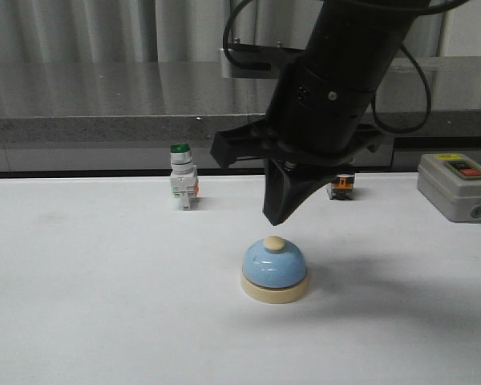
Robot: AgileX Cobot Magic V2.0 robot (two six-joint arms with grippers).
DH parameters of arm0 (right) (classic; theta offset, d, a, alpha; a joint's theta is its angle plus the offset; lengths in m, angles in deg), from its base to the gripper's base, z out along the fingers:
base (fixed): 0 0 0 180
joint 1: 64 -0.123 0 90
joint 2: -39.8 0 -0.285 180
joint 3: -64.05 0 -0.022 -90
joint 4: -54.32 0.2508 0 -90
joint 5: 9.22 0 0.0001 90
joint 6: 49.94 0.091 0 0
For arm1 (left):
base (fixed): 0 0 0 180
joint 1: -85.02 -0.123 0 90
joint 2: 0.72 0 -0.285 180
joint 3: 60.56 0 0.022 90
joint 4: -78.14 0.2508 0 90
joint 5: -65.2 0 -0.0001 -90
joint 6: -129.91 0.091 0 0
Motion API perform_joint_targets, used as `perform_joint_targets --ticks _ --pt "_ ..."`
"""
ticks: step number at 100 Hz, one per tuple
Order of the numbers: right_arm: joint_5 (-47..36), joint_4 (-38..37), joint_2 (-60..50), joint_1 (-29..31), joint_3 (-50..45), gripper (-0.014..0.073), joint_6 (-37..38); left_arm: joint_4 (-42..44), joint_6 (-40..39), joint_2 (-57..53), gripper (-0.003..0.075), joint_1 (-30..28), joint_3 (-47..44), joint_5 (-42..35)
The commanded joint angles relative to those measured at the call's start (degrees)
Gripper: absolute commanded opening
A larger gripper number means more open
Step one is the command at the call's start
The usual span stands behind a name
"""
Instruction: Place and press bell with both arms
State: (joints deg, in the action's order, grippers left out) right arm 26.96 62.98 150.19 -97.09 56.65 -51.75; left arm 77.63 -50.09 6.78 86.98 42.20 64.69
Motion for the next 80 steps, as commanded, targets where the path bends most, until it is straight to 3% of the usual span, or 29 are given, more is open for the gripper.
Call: perform_joint_targets --ticks 1,43,80 --pt "-1.64 0.49 -1.94 0.0 1.85 -0.006 -0.73 -0.04 -0.94 -1.72 -0.002 0.08 -2.46 -4.61" --pt "-0.35 0.49 0.42 0.0 2.3 -0.006 -0.73 -0.04 -0.94 -1.72 -0.002 0.08 -2.46 -4.61" --pt "1.25 -4.96 -10.96 2.66 2.56 -0.006 0.14 -0.04 -0.94 -1.72 -0.002 0.08 -2.46 -4.61"
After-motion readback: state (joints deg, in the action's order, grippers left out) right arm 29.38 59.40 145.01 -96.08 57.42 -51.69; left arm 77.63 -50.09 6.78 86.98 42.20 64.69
